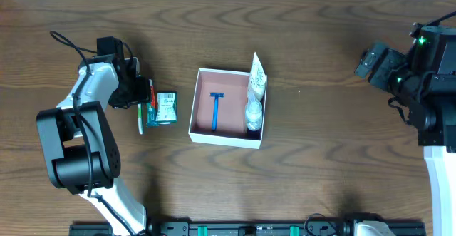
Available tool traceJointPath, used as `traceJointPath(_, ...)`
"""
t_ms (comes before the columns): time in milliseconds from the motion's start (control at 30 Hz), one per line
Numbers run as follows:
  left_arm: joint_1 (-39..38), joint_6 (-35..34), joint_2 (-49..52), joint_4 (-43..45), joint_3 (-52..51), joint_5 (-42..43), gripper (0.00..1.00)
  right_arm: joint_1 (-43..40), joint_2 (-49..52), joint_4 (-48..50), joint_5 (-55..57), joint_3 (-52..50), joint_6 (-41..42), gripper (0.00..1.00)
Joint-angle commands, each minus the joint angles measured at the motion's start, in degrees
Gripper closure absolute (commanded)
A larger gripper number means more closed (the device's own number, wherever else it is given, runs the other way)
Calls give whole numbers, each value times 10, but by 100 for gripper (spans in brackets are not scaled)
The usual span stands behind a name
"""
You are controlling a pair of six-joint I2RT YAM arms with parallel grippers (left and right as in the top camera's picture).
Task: Pack container
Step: 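Move the left gripper to the green toothbrush and grasp it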
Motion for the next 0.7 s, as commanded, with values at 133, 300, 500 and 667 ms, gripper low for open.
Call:
traceJointPath(133,0,8,27,-21,4,-20,37,-3,1,-1,-2,5,-2,1)
traceJointPath(300,0,8,-22,-50,13,-21,37,-3,1,-1,-2,5,-2,1)
traceJointPath(500,0,8,-44,-47,10,-28,37,-3,1,-1,-2,5,-2,1)
traceJointPath(667,0,8,-22,-37,6,-70,37,-3,1,-1,-2,5,-2,1)
